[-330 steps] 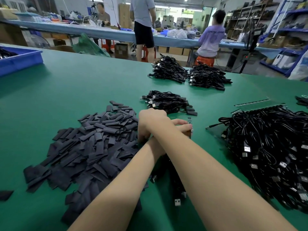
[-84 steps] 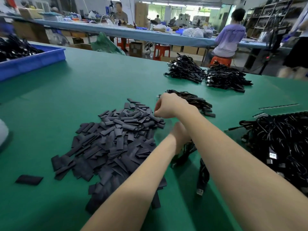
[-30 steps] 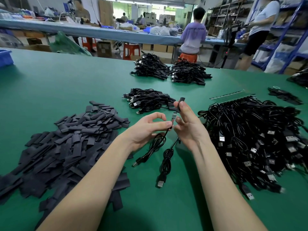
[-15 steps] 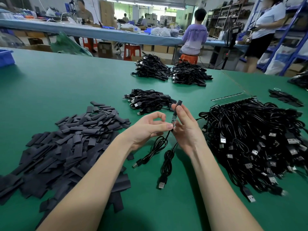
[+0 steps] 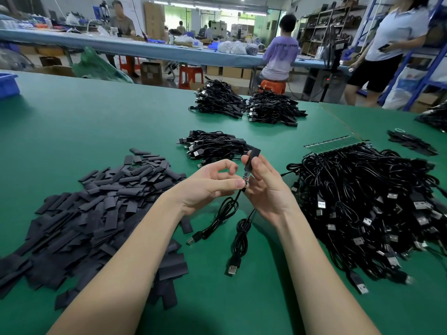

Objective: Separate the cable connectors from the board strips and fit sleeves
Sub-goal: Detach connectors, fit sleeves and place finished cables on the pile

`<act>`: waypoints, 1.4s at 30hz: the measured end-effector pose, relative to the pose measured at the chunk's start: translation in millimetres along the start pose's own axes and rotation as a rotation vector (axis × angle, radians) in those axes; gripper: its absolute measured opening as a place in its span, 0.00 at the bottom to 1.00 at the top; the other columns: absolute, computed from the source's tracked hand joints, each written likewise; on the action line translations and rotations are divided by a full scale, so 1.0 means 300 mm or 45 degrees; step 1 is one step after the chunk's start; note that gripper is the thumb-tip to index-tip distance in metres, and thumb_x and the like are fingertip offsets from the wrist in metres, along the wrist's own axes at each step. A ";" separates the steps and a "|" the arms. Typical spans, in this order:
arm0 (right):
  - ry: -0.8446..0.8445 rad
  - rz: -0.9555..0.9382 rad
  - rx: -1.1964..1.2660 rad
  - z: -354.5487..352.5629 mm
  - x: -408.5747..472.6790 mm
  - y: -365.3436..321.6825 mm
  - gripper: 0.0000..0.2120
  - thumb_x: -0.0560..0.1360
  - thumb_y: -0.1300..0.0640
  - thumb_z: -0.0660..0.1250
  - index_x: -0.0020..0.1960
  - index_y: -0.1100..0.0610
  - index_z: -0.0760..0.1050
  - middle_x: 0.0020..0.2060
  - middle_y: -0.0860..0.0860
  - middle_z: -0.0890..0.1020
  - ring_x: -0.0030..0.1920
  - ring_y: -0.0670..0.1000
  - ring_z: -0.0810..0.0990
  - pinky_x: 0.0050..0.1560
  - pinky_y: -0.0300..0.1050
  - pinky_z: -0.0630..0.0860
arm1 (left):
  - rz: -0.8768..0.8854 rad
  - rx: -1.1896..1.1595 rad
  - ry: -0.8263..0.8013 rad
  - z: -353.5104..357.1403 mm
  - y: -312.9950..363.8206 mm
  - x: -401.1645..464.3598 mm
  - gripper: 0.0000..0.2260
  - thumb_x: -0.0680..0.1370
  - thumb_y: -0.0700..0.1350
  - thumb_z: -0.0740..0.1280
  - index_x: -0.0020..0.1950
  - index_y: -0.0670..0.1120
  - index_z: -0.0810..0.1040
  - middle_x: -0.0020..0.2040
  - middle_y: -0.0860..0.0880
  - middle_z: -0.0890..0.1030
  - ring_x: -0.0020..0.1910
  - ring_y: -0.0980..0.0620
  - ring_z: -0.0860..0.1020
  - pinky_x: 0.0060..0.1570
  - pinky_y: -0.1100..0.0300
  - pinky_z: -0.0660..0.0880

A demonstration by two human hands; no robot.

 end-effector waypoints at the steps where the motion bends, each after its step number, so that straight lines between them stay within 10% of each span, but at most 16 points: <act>1: 0.011 -0.008 -0.025 0.002 0.003 0.002 0.32 0.53 0.45 0.88 0.53 0.51 0.83 0.47 0.47 0.87 0.29 0.41 0.74 0.31 0.33 0.72 | 0.007 -0.008 0.007 -0.003 0.001 0.000 0.12 0.75 0.38 0.72 0.48 0.48 0.69 0.40 0.51 0.84 0.42 0.54 0.75 0.51 0.59 0.66; 14: 0.301 -0.018 -0.645 -0.100 -0.039 -0.090 0.14 0.68 0.43 0.80 0.53 0.43 0.85 0.52 0.49 0.88 0.36 0.43 0.70 0.36 0.37 0.67 | 0.058 0.604 0.310 -0.030 0.023 0.005 0.09 0.77 0.45 0.74 0.53 0.47 0.77 0.49 0.45 0.86 0.48 0.57 0.81 0.54 0.64 0.73; 32: 0.455 -0.026 -0.616 -0.091 -0.031 -0.051 0.28 0.63 0.42 0.80 0.59 0.52 0.83 0.45 0.49 0.85 0.32 0.43 0.69 0.31 0.36 0.64 | 0.372 0.821 0.501 -0.040 0.042 0.014 0.03 0.72 0.44 0.77 0.44 0.49 0.85 0.42 0.53 0.86 0.45 0.55 0.85 0.49 0.49 0.80; 42: 0.524 -0.345 -0.705 -0.062 -0.029 -0.073 0.11 0.75 0.51 0.77 0.55 0.43 0.82 0.41 0.56 0.88 0.37 0.47 0.75 0.33 0.29 0.71 | 0.198 0.690 0.522 -0.042 0.013 0.022 0.04 0.76 0.46 0.75 0.47 0.48 0.81 0.37 0.51 0.85 0.38 0.57 0.79 0.44 0.64 0.73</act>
Point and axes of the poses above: each hand's wrist, its own x-axis towards the middle knuckle, its own z-axis out of the palm, y = z × x, the point moved 6 cm from there along x, towards the middle knuckle
